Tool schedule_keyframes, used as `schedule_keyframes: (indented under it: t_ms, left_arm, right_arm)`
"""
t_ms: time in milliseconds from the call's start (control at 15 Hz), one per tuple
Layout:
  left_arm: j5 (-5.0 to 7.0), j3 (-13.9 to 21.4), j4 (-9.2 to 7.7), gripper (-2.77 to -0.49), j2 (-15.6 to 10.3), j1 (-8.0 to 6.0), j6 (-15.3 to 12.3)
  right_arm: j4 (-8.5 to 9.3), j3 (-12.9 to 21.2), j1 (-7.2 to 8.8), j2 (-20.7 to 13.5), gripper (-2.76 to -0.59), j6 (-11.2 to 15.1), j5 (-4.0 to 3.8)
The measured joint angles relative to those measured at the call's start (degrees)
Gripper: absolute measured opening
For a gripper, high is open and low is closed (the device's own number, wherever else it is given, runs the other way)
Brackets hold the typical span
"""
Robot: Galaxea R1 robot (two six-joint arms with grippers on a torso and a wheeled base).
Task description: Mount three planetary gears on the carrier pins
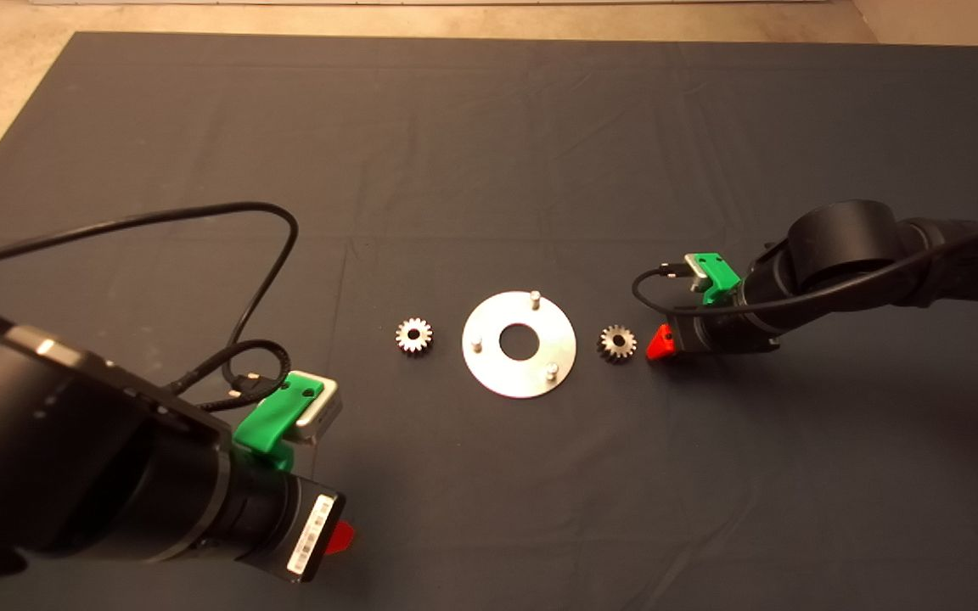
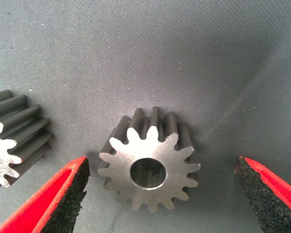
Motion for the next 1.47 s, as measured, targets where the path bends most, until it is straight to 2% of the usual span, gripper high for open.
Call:
schedule_keyframes:
  t_ms: [133, 267, 333, 467, 600, 733, 1467]
  left_arm:
    - [-0.02, 0.0, -0.02, -1.62, 0.0, 0.00, 0.0]
    - [-0.01, 0.0, -0.20, -1.62, 0.0, 0.00, 0.0]
    - [-0.02, 0.0, -0.20, -1.62, 0.0, 0.00, 0.0]
    - [0.00, 0.0, -0.20, -1.62, 0.0, 0.00, 0.0]
    - [0.00, 0.0, -0.20, -1.62, 0.0, 0.00, 0.0]
    - [-0.01, 0.0, -0.20, -1.62, 0.0, 0.00, 0.0]
    - [0.00, 0.0, -0.23, -1.62, -0.2, 0.00, 0.0]
  right_arm:
    - [0.00, 0.0, 0.00, 0.0, -1.26, 0.0, 0.35]
    - [-0.15, 0.0, 0.00, 0.0, -1.27, 0.0, 1.04]
    - [-0.66, 0.0, 0.00, 0.0, -1.36, 0.0, 1.12]
    - [-1.33, 0.0, 0.02, 0.0, -1.41, 0.0, 1.21]
    - [-1.40, 0.0, 0.01, 0.0, -1.54, 0.0, 1.85]
    - [-1.74, 0.0, 0.05, 0.0, -1.54, 0.0, 3.33]
    - [-2.62, -0.1, 0.16, -0.2, -2.12, -0.5, 3.28]
